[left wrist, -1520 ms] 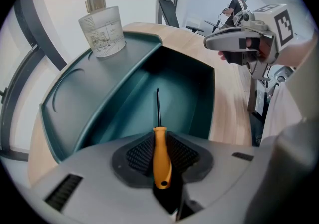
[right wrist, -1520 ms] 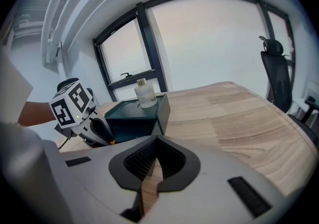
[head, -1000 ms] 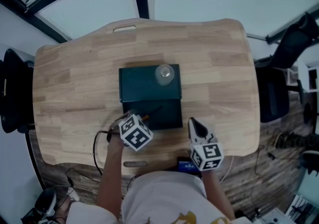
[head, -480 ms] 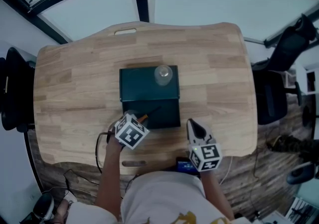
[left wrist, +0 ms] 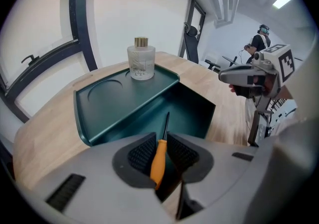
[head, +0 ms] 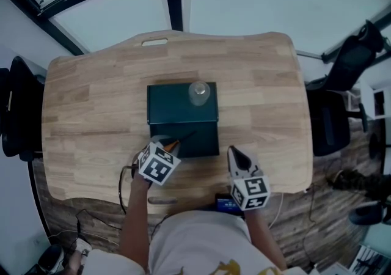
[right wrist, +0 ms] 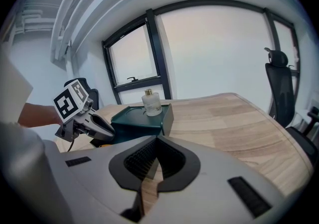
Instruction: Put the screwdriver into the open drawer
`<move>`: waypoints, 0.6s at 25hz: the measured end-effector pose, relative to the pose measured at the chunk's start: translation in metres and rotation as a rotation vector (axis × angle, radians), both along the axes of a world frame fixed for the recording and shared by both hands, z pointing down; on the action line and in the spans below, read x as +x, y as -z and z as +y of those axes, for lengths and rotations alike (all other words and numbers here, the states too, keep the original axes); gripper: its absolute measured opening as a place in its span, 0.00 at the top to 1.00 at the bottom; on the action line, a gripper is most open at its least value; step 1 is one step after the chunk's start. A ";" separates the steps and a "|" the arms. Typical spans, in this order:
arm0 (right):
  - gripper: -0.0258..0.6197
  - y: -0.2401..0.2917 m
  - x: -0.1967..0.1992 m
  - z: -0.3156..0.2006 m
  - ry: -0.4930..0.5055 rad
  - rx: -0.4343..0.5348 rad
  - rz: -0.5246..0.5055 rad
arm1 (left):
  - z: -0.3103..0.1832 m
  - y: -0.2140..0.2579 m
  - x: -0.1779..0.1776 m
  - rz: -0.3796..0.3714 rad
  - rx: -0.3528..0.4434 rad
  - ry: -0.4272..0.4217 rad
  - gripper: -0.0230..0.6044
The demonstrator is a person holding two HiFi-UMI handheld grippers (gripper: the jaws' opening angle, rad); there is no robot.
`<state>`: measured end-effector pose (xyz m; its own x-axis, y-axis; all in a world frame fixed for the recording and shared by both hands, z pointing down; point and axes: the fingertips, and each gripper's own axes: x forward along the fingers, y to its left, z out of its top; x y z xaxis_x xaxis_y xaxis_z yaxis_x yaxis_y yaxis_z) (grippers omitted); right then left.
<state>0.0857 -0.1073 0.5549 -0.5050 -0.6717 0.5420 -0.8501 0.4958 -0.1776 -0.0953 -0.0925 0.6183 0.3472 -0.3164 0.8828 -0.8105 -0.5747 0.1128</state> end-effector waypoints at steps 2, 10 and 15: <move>0.97 0.000 0.000 0.001 0.004 0.002 0.005 | -0.001 0.001 -0.001 0.014 0.007 0.031 0.86; 0.97 0.004 -0.008 0.002 0.044 0.026 0.039 | -0.001 0.006 -0.004 0.032 0.037 0.097 0.87; 0.97 0.005 -0.006 0.001 0.040 0.035 0.047 | -0.003 0.009 -0.008 0.038 0.062 0.144 0.96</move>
<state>0.0793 -0.1068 0.5500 -0.5061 -0.6705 0.5425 -0.8366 0.5345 -0.1199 -0.1035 -0.0955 0.6092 0.3274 -0.4186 0.8471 -0.8808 -0.4597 0.1133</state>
